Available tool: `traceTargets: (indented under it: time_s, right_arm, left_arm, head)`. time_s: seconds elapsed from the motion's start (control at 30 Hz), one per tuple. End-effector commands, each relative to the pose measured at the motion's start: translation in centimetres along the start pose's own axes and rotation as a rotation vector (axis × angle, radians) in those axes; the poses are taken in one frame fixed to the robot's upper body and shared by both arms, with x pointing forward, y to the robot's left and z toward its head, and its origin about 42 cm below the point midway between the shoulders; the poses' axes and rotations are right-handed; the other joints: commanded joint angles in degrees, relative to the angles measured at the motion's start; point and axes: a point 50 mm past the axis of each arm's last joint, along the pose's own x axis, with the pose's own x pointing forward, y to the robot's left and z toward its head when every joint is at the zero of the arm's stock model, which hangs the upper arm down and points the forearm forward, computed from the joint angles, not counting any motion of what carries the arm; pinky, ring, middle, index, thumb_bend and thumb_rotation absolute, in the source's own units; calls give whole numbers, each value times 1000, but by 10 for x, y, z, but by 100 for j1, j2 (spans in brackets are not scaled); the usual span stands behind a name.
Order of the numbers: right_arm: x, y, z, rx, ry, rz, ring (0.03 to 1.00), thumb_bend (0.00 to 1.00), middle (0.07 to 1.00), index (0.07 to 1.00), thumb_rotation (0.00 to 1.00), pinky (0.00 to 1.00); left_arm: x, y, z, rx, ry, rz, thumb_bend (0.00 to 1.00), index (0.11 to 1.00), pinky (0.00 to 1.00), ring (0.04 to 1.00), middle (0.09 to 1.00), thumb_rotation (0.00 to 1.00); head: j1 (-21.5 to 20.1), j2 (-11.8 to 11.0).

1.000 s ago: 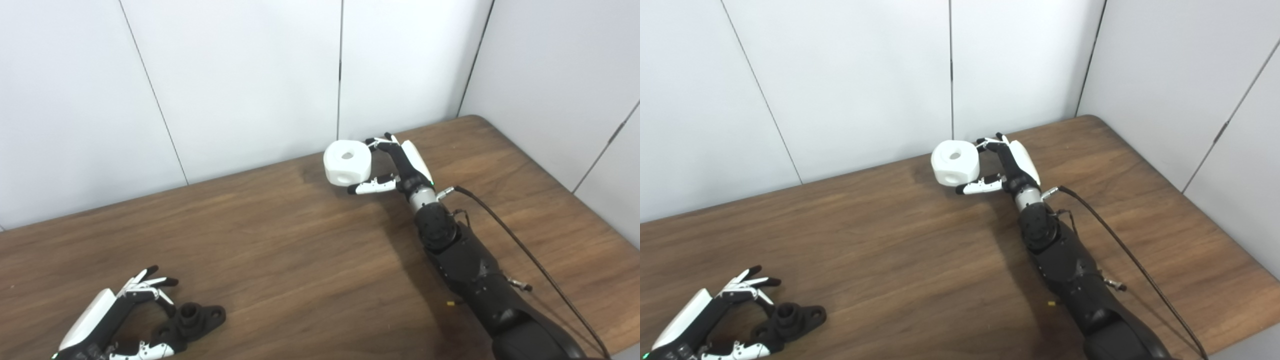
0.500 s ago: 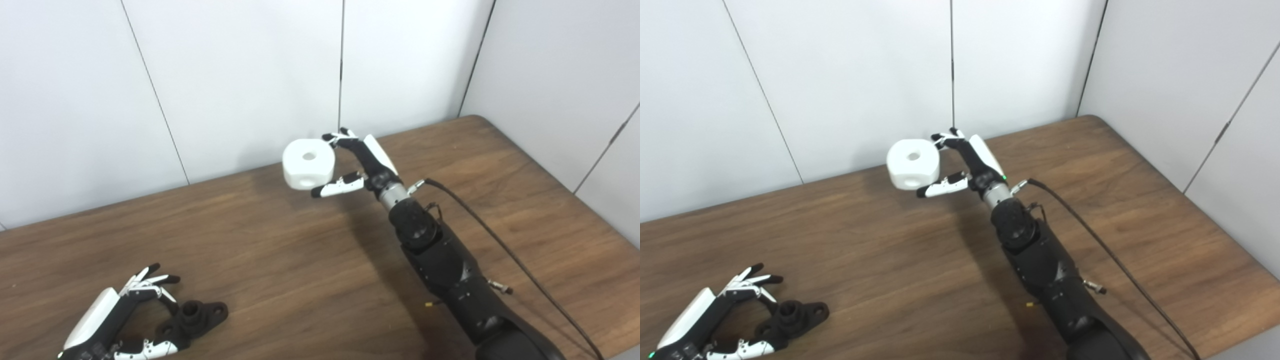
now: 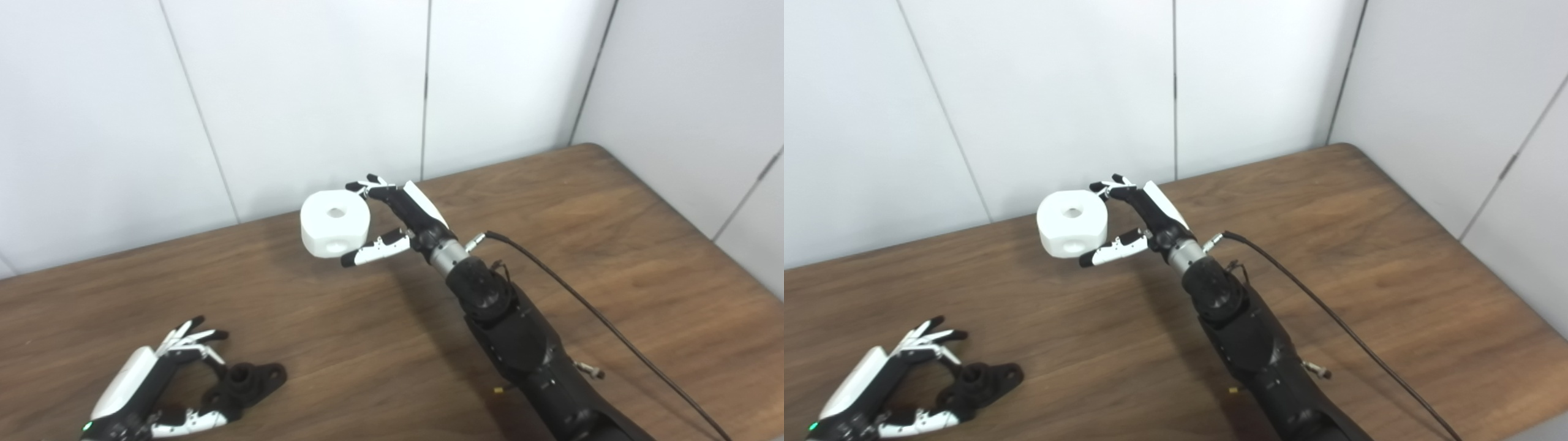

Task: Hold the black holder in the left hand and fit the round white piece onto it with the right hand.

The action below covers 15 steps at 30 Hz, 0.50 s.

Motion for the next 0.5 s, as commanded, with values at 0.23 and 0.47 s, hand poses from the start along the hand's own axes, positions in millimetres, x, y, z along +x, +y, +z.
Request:
traceTargets:
  time_s: [0.23, 0.47]
  right_arm:
    - [-6, 4, 36, 42, -89, 75, 1000, 525, 856, 480, 151, 1000]
    - [-14, 6, 41, 41, -88, 115, 1000, 526, 857, 480, 148, 1000]
  left_arm:
    - [4, -11, -4, 22, 48, -23, 522, 482, 1000, 1000, 858, 45]
    - [6, -13, -2, 26, 45, -13, 522, 482, 1000, 1000, 856, 46]
  head:
    - [398, 173]
    - [515, 248]
